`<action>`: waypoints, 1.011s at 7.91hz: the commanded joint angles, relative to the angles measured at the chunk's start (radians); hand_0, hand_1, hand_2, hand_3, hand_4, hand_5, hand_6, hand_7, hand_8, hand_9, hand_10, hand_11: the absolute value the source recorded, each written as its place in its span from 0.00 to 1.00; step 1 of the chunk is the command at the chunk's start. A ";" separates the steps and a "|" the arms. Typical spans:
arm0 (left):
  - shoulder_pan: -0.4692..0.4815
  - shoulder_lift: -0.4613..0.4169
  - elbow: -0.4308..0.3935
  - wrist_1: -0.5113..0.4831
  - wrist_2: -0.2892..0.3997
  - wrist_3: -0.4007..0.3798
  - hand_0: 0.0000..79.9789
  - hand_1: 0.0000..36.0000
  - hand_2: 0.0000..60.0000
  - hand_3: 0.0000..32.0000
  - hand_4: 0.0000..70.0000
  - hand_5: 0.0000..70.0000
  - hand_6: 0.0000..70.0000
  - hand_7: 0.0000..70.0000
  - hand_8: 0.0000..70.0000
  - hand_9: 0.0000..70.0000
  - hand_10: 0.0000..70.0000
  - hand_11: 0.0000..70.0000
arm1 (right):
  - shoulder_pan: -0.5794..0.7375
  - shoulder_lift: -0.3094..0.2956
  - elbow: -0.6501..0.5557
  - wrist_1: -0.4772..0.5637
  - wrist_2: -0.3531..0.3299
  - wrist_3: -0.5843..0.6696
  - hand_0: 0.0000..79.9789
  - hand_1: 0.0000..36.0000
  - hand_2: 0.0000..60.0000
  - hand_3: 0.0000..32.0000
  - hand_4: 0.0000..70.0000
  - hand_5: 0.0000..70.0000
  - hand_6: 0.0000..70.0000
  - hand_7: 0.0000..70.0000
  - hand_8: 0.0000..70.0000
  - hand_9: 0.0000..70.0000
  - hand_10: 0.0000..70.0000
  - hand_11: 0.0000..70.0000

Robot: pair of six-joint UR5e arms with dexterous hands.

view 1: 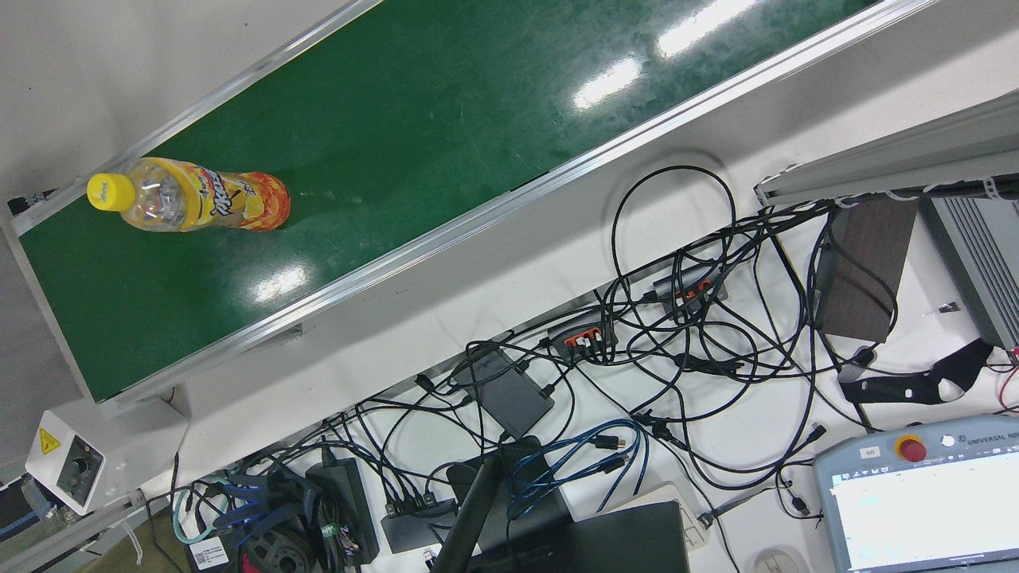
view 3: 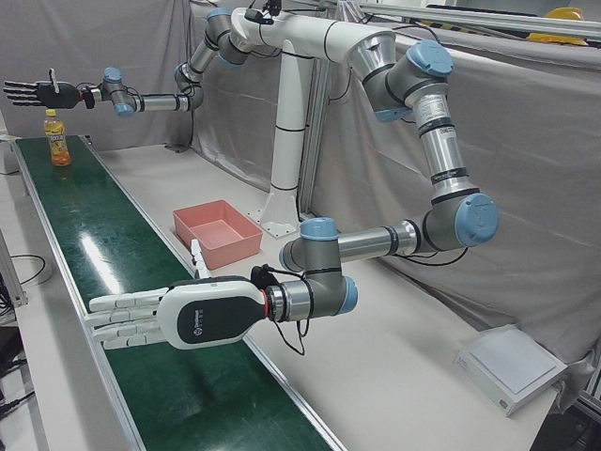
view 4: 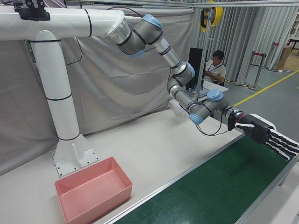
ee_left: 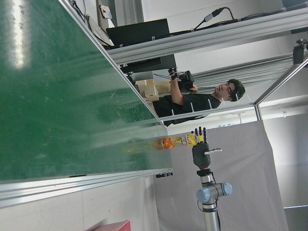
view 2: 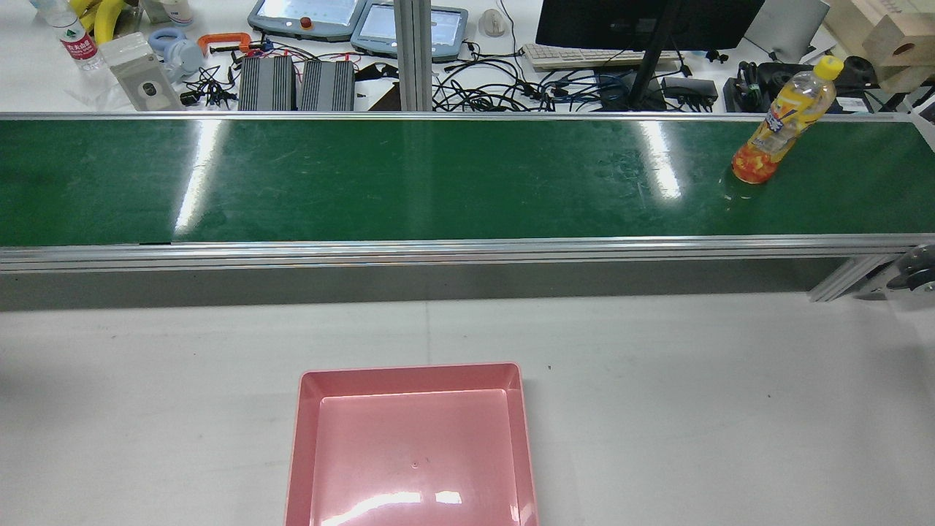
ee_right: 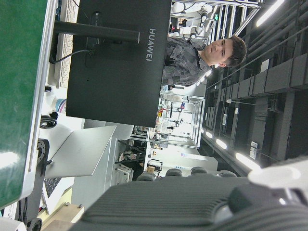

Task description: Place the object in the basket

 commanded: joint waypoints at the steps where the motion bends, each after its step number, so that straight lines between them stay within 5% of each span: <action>1: 0.001 0.000 -0.002 0.005 0.001 0.000 0.57 0.28 0.01 0.00 0.00 0.07 0.00 0.00 0.00 0.00 0.04 0.08 | -0.002 0.000 0.000 0.000 0.000 0.000 0.00 0.00 0.00 0.00 0.00 0.00 0.00 0.00 0.00 0.00 0.00 0.00; 8: -0.003 -0.018 -0.057 0.061 0.007 -0.025 0.57 0.29 0.02 0.00 0.00 0.07 0.00 0.00 0.00 0.01 0.05 0.09 | 0.009 0.000 0.001 0.000 0.000 0.000 0.00 0.00 0.00 0.00 0.00 0.00 0.00 0.00 0.00 0.00 0.00 0.00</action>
